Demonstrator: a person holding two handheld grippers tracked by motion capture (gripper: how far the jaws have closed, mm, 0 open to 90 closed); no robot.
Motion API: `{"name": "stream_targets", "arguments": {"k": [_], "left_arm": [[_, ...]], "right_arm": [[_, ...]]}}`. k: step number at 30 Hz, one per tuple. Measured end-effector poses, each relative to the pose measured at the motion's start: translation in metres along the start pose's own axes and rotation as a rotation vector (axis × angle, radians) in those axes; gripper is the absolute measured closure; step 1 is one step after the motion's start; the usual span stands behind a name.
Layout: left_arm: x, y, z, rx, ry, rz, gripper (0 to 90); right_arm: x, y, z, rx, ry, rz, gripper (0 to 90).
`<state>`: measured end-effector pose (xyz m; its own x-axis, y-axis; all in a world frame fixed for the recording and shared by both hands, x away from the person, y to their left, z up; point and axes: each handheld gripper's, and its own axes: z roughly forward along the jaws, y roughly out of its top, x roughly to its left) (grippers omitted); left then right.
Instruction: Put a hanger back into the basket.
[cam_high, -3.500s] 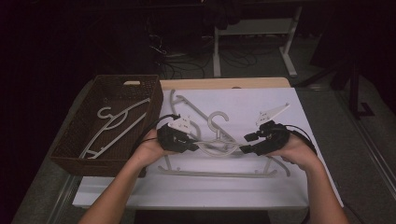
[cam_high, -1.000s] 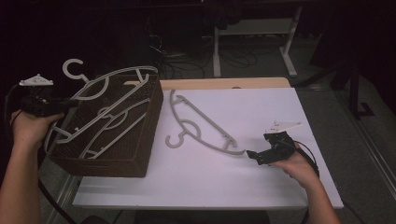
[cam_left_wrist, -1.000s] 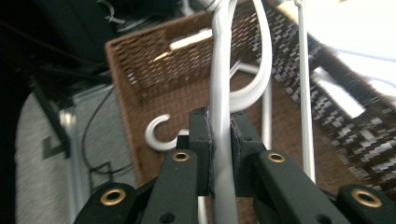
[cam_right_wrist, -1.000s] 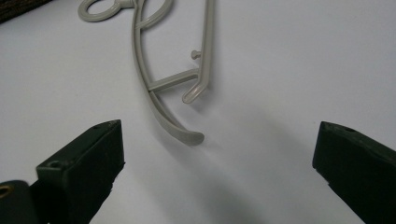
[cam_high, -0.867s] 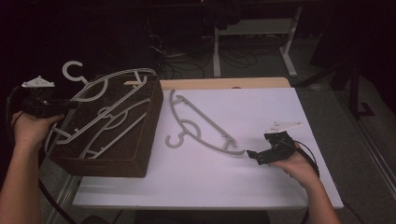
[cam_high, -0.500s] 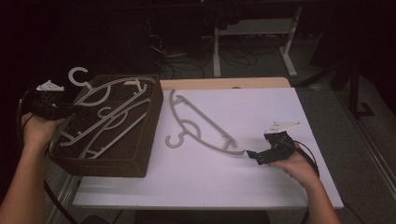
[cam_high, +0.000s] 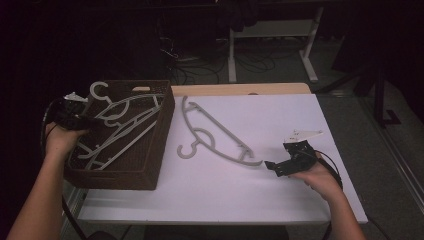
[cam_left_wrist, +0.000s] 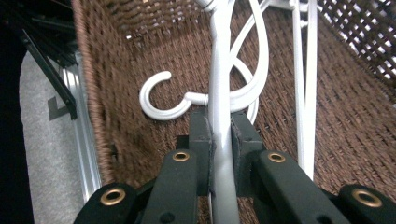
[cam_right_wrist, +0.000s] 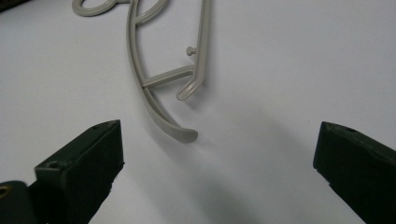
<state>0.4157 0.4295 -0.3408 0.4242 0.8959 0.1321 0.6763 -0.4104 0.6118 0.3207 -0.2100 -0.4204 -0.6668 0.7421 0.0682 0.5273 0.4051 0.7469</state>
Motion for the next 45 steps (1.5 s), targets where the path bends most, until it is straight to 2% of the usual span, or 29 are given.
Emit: {"name": "stream_targets", "arguments": {"k": [2, 5, 6, 8, 9, 10, 11, 12, 13, 14, 15, 16, 17, 18, 19, 21, 22, 23, 24, 25, 29, 33, 41, 45], "left_arm": [[0.000, -0.002, 0.005, 0.017, -0.009, -0.007, 81.1], [0.001, -0.005, 0.006, 0.017, -0.019, -0.008, 79.8], [0.000, -0.006, 0.006, 0.028, -0.025, 0.001, 76.9], [0.001, -0.007, 0.006, 0.035, -0.021, 0.010, 62.0], [0.001, -0.007, 0.006, 0.035, -0.021, 0.010, 60.8], [0.003, -0.007, 0.002, 0.004, -0.028, -0.002, 56.6], [0.003, -0.007, 0.002, 0.004, -0.028, -0.002, 53.3], [0.005, -0.007, -0.004, -0.019, -0.034, -0.001, 50.5], [0.005, -0.007, -0.004, -0.019, -0.034, -0.001, 47.9], [0.005, -0.005, -0.009, -0.048, -0.047, -0.005, 44.7], [0.005, -0.005, -0.009, -0.048, -0.047, -0.005, 42.7], [0.003, -0.003, -0.014, -0.083, -0.080, -0.013, 39.7], [0.003, -0.003, -0.014, -0.083, -0.080, -0.013, 37.8], [-0.001, -0.001, -0.018, -0.114, -0.115, -0.016, 36.1], [-0.001, -0.001, -0.018, -0.114, -0.115, -0.016, 34.9], [-0.009, 0.003, -0.022, -0.147, -0.161, -0.007, 32.8], [-0.016, 0.007, -0.026, -0.177, -0.200, -0.006, 30.3], [-0.016, 0.007, -0.026, -0.177, -0.200, -0.006, 29.2], [-0.025, 0.012, -0.028, -0.203, -0.239, -0.002, 27.4], [-0.025, 0.012, -0.028, -0.203, -0.239, -0.002, 26.3], [-0.047, 0.022, -0.032, -0.245, -0.322, 0.015, 21.9], [-0.069, 0.031, -0.033, -0.278, -0.369, 0.037, 16.5], [-0.117, 0.047, -0.029, -0.319, -0.484, 0.091, 12.2], [-0.143, 0.053, -0.025, -0.336, -0.534, 0.118, 5.4]], "right_arm": [[0.000, 0.000, -0.001, 0.001, -0.002, 0.000, 1.4], [0.000, 0.000, -0.001, 0.002, -0.003, 0.000, 1.4], [0.000, 0.000, -0.001, 0.002, -0.003, 0.000, 1.4], [0.000, 0.000, -0.001, 0.001, -0.002, -0.001, 1.4], [0.000, 0.000, -0.001, 0.001, -0.002, -0.001, 1.4], [0.000, 0.000, -0.001, 0.001, -0.001, -0.005, 1.4], [0.000, 0.000, -0.001, 0.001, -0.001, -0.005, 1.4], [0.000, 0.000, -0.001, 0.000, 0.001, -0.005, 1.4], [0.000, 0.000, -0.001, 0.000, 0.001, -0.005, 1.4], [0.000, 0.000, -0.001, 0.001, 0.000, -0.006, 1.4], [0.000, 0.000, -0.001, 0.001, 0.000, -0.006, 1.4], [0.000, 0.001, -0.001, 0.000, 0.000, -0.005, 1.4], [0.000, 0.001, -0.001, 0.000, 0.000, -0.005, 1.4], [0.000, 0.001, -0.001, -0.001, 0.001, -0.005, 1.4], [0.000, 0.001, -0.001, -0.001, 0.001, -0.005, 1.4], [0.000, 0.001, -0.001, 0.000, 0.000, -0.005, 1.4], [0.001, 0.001, -0.001, 0.000, 0.000, -0.005, 1.4], [0.001, 0.001, -0.001, 0.000, 0.000, -0.005, 1.4], [0.001, 0.001, -0.001, 0.000, 0.000, -0.007, 1.4], [0.001, 0.001, -0.001, 0.000, 0.000, -0.007, 1.4], [0.001, 0.001, -0.002, 0.000, 0.004, -0.008, 1.4], [0.000, 0.001, -0.003, -0.001, 0.006, -0.007, 1.4], [0.000, 0.002, -0.006, -0.008, 0.005, -0.012, 1.4], [0.001, 0.004, -0.006, -0.008, 0.009, -0.014, 1.4]]}}
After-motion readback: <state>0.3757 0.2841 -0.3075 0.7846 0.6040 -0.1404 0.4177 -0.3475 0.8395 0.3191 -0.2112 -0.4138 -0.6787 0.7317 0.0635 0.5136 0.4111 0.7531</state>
